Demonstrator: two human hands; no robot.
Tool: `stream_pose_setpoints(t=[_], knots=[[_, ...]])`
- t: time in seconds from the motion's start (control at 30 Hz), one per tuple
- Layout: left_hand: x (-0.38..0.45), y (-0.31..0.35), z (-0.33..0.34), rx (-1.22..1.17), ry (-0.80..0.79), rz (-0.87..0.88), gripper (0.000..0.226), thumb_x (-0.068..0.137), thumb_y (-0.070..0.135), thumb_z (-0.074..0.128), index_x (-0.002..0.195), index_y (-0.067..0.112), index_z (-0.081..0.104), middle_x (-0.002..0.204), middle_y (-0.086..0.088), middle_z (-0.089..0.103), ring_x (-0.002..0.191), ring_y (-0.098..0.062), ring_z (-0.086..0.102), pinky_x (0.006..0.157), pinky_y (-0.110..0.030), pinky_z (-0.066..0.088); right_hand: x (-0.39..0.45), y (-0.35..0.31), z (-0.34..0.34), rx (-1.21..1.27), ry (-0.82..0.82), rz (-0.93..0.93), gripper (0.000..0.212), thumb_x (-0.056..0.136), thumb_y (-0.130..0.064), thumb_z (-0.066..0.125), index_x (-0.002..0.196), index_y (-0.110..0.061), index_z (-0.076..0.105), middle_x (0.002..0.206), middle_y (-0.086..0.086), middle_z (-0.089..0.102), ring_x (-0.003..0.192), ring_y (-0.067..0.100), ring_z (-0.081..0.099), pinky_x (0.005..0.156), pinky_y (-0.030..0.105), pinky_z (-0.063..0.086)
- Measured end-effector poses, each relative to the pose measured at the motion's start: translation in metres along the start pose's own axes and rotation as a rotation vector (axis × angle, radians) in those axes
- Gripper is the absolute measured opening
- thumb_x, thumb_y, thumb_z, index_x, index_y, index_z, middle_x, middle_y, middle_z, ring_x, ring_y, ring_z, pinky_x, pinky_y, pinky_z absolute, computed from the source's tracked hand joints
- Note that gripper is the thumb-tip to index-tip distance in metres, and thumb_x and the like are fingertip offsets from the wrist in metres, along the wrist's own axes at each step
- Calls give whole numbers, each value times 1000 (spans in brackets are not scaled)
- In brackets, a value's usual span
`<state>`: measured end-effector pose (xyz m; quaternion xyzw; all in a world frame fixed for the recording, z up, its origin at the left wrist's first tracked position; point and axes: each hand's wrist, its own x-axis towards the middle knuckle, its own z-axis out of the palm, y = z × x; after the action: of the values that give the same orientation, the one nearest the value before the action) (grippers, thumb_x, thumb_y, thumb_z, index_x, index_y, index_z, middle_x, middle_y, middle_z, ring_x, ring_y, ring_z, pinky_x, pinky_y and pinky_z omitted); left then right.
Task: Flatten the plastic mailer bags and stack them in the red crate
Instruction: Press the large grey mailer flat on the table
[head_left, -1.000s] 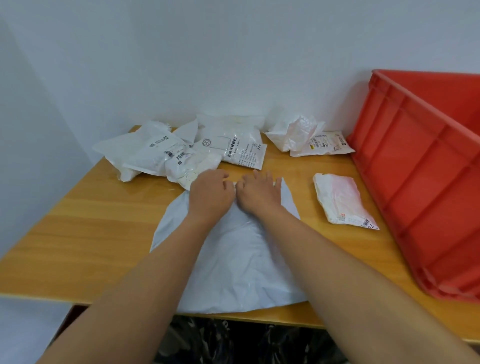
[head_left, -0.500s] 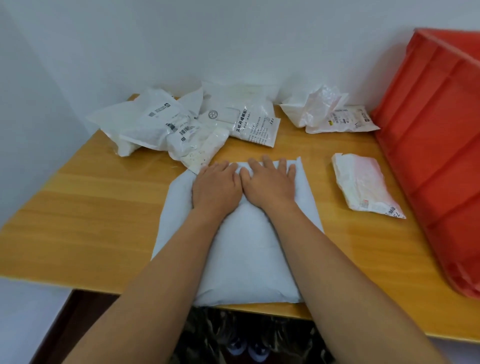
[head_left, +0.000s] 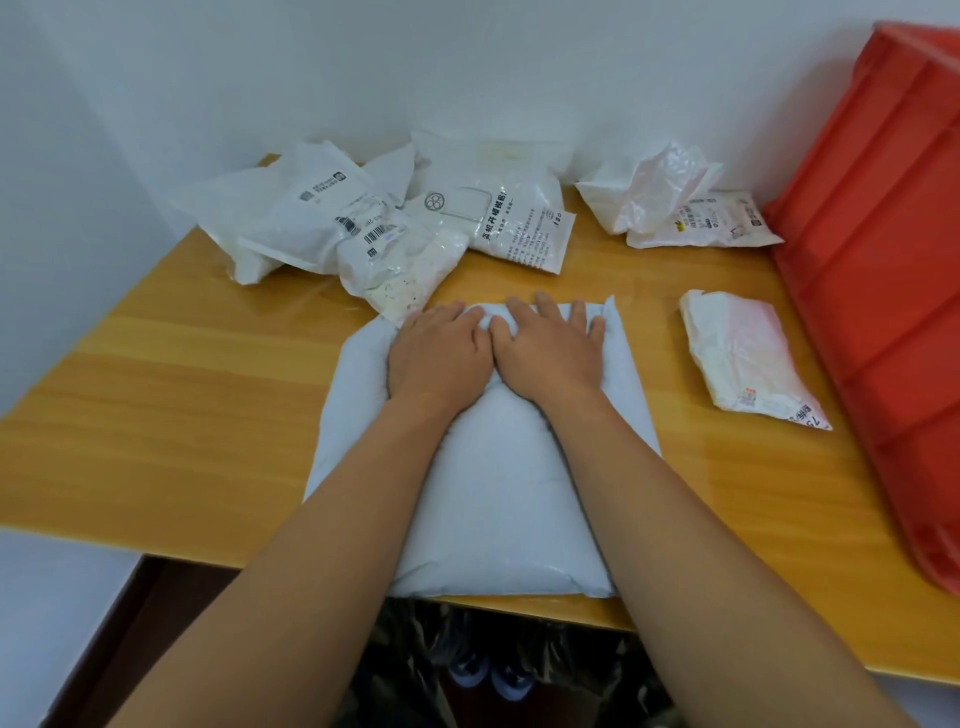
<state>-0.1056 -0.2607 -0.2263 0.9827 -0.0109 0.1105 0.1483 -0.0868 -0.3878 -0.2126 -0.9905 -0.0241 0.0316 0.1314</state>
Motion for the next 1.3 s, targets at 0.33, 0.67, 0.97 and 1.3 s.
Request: stream_pose_setpoints(t=[0.33,0.67,0.97,1.3], knots=[[-1,1,0,-23,23,-18,42,102,27,35,136,21,58,146,-4,51,135,-20,44,116,-35,20,-1,1,1,4,8,0,61,98,-60,19,153,-37,29,165,-3,18,152,36,2,120,55,-4],[1,1,1,-26,5,-31,43,102,28,34,139,23,55,150,-2,47,138,-19,39,117,-34,17,2,2,3,18,1,1,59,98,-59,20,153,-38,29,165,-3,18,151,37,3,120,55,-3],[-3,3,-6,-98,-49,-42,42,101,25,35,136,19,58,149,-4,48,137,-19,39,117,-32,16,0,1,1,29,-38,17,60,98,-59,20,153,-39,28,165,-3,16,151,37,3,121,56,-1],[-4,10,-37,-239,-116,-81,42,103,32,41,139,15,53,151,-7,44,140,-23,36,112,-38,28,-2,1,-38,135,-113,2,62,98,-62,28,155,-38,25,167,-2,4,152,37,-4,119,57,-4]])
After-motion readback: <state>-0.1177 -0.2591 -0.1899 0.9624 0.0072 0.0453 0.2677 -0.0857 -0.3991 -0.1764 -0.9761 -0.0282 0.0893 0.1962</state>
